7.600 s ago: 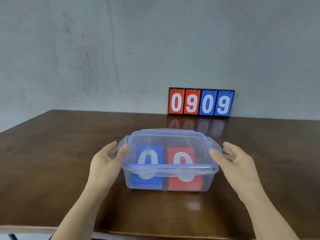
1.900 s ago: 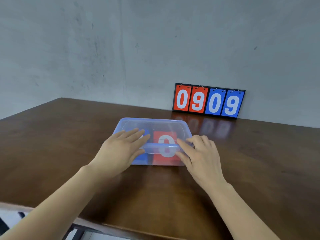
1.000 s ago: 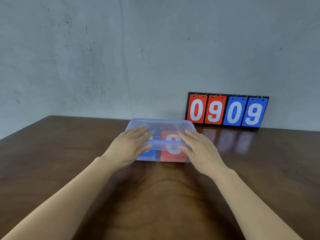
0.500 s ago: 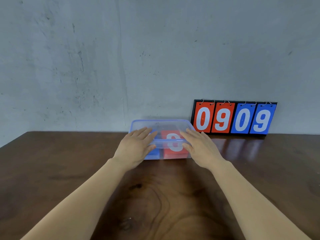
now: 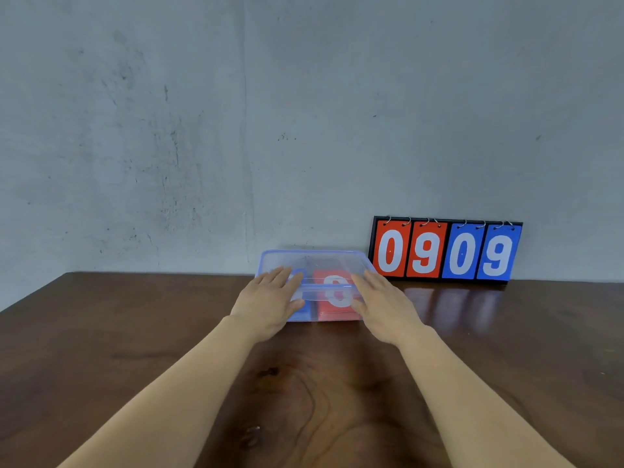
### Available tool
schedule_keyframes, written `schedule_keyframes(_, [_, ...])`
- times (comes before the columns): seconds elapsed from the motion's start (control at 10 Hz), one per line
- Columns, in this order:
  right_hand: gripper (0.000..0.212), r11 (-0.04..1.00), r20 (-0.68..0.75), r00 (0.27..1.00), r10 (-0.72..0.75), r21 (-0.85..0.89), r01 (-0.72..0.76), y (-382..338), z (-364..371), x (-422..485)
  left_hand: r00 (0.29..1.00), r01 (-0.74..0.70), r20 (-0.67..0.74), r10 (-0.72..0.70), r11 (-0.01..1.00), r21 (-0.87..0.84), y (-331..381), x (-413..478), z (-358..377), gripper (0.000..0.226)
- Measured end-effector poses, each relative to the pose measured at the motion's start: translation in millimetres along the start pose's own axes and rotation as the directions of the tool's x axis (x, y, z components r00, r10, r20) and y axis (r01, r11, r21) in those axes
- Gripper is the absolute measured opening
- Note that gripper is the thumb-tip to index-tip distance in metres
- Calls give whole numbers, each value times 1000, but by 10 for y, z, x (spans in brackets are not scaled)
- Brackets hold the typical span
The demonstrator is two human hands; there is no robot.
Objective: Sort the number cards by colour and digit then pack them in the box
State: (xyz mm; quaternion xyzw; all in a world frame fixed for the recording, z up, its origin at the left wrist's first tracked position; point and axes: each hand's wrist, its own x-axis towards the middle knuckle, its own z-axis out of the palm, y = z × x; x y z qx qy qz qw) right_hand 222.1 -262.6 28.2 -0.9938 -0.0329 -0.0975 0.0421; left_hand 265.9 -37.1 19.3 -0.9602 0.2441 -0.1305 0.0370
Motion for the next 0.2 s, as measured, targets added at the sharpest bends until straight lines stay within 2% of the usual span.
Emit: schedule_keyframes(0.2, [59,991,28,999,44,127,-47,27,-137,-304,997,65,-28,-67,996,-62,168,-405,-147,59])
